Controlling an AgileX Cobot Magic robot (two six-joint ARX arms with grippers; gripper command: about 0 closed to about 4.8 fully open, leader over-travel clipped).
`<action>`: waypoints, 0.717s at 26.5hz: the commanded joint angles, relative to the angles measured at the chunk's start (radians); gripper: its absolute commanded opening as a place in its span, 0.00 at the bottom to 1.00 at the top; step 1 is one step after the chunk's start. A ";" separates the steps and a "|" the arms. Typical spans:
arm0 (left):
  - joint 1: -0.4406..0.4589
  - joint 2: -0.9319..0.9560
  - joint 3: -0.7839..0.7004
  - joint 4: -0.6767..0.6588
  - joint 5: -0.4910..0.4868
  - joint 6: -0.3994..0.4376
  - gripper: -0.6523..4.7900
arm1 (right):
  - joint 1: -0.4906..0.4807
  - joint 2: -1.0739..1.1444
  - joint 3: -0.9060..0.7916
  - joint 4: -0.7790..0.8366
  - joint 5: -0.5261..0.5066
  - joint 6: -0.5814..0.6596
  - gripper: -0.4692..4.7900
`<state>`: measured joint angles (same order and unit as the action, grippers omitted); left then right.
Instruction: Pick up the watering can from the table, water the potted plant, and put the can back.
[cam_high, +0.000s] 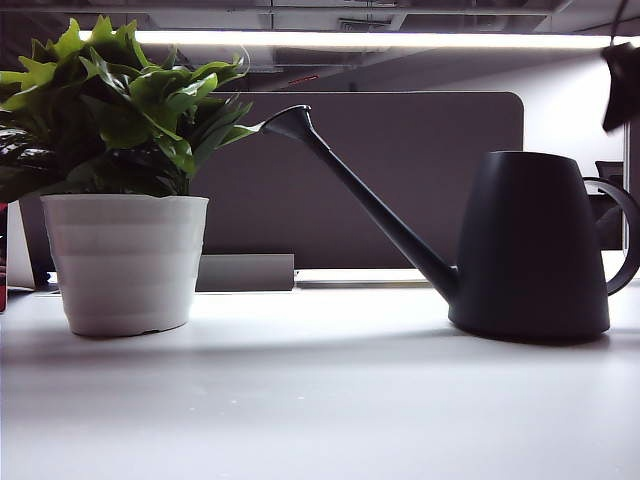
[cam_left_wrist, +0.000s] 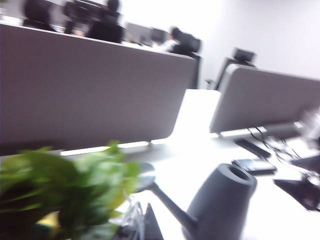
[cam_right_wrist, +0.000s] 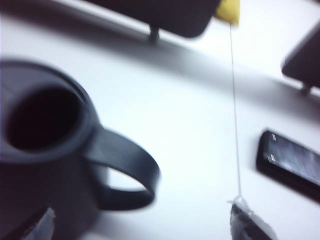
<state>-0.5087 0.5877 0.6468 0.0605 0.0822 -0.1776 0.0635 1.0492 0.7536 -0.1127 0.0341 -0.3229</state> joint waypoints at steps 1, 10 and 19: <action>-0.091 0.039 0.028 0.010 -0.055 0.071 0.11 | -0.024 0.059 -0.011 0.065 0.019 -0.050 1.00; -0.172 0.089 0.039 0.016 -0.063 0.076 0.11 | -0.044 0.283 -0.018 0.292 0.039 -0.121 1.00; -0.172 0.081 0.039 0.014 -0.025 0.072 0.11 | -0.043 0.481 -0.018 0.478 0.057 -0.148 1.00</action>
<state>-0.6807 0.6716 0.6781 0.0643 0.0341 -0.1051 0.0177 1.5150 0.7311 0.2993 0.0917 -0.4725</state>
